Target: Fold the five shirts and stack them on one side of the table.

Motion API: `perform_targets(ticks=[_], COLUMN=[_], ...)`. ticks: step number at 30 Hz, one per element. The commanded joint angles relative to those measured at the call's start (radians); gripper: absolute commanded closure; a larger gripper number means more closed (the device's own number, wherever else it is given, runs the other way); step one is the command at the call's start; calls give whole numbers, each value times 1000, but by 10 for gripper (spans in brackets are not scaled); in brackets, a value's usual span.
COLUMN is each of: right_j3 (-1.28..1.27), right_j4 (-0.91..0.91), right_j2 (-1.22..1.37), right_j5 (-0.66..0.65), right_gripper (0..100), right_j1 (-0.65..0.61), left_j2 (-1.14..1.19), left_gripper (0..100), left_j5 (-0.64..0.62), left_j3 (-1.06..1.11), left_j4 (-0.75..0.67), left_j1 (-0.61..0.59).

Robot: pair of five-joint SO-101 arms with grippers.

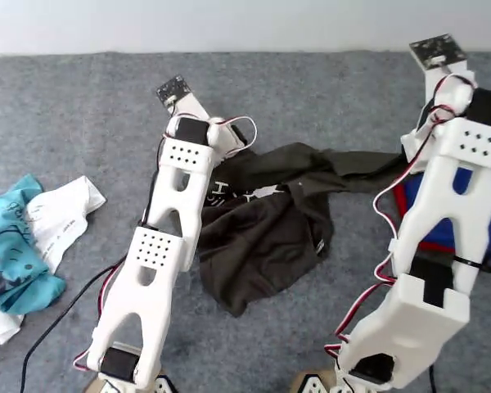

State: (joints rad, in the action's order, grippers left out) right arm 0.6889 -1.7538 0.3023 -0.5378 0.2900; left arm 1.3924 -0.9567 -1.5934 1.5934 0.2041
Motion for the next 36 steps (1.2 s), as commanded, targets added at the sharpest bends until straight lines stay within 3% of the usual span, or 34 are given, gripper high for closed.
perform_targets(ticks=[1, 8, 15, 20, 29, 32, 36], right_j3=[0, 0, 3, 3, 2, 2, 2], right_j4=[-31, -31, -31, -31, -31, -10, 41], right_j2=[-25, 27, 25, 33, 39, 99, 208], right_j5=[-9, -2, -8, -8, -9, -9, -2], right_gripper=[991, 991, 991, 991, 991, 991, 991], right_j1=[8, 5, -31, -134, -314, -349, -352], left_j2=[-21, -23, -26, -29, -117, -227, -402], left_gripper=[768, 908, 989, 987, 987, 976, 889], left_j5=[-14, -9, 123, 130, 141, 169, 167], left_j3=[-87, -45, -13, -12, 120, 277, 400], left_j4=[8, 143, 163, 164, 166, 166, 158], left_j1=[12, 35, -144, -290, -420, -434, -373])
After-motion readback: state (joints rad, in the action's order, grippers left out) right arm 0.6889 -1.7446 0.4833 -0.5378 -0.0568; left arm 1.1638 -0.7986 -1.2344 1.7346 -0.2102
